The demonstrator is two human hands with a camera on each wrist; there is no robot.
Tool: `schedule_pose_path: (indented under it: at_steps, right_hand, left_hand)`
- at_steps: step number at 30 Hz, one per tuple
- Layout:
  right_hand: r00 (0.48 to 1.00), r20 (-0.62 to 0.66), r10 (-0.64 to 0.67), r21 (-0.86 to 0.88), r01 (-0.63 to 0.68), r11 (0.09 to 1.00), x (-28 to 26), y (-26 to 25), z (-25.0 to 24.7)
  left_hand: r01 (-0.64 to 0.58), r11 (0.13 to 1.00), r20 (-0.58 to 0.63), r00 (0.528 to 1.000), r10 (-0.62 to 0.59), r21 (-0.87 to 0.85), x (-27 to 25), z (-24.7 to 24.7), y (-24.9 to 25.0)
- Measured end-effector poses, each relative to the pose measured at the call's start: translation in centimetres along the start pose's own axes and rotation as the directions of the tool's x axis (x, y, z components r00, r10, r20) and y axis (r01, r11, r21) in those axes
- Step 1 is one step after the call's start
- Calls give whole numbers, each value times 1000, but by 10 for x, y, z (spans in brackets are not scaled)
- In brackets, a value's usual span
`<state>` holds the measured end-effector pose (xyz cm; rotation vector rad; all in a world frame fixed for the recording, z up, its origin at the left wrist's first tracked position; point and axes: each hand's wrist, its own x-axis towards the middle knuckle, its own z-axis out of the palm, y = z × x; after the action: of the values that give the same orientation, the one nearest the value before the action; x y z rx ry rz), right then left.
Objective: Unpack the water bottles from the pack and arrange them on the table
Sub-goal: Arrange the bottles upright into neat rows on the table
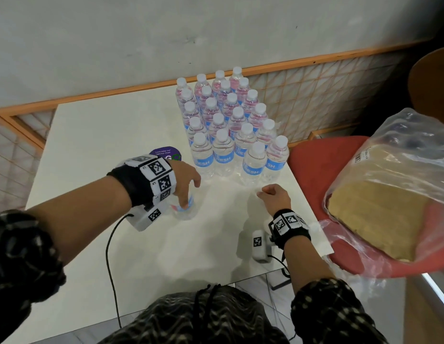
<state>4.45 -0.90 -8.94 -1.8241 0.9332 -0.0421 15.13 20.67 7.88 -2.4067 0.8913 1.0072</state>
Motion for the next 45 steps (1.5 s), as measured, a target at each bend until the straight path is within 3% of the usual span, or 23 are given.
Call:
schedule_pose_path:
  at_steps: [3,10,14,17,21,23,26,29,33,41,45]
  right_hand:
    - [999,34,-18,-7,19,1000,-15,0,13]
    - [938,331,-106,-22,120,992,-59,-14,60]
    - [975,187,-120,6,121,993,-60,-5,76]
    - [992,83,-99,-15,100,995,-66,-6,72]
    - [996,-14,-91,-45,90,995,-63,-8,71]
    - [997,-18,-70,-104,68,992,-61,-11,72]
    - [999,13,-32,-225,34,974,-59,-15,73]
    - [998,64,-3,-244,18,970,-54,-15,71]
    - [995,104,-13,-191,33,981,-48,-6,67]
    - [999,10,-37,-46,38,998,-48,-1,73]
    - [997,69,-40,-44,43,998,-43,1,70]
  left_hand:
    - [-16,998,-10,1000,16,57,-5,8,1]
    - [-169,956,-352,933,77,-240,2,14,21]
    - [-258,881,-430,900,70,-396,5,20,37]
    - [-254,854,-455,890,23,-454,-2,25,22]
    - [-110,915,-561,816,-140,-389,-11,34,-27]
    - [-2,925,-556,800,-226,-379,-15,43,-46]
    - [115,873,-428,837,-342,-473,-17,64,-63]
    - [87,800,-330,881,-340,-594,-16,81,-70]
    - [-11,769,-384,871,-306,-639,-10,83,-64]
    - [-159,786,-420,897,-139,-598,7,60,-23]
    - [-207,740,-424,898,-116,-640,15,54,-7]
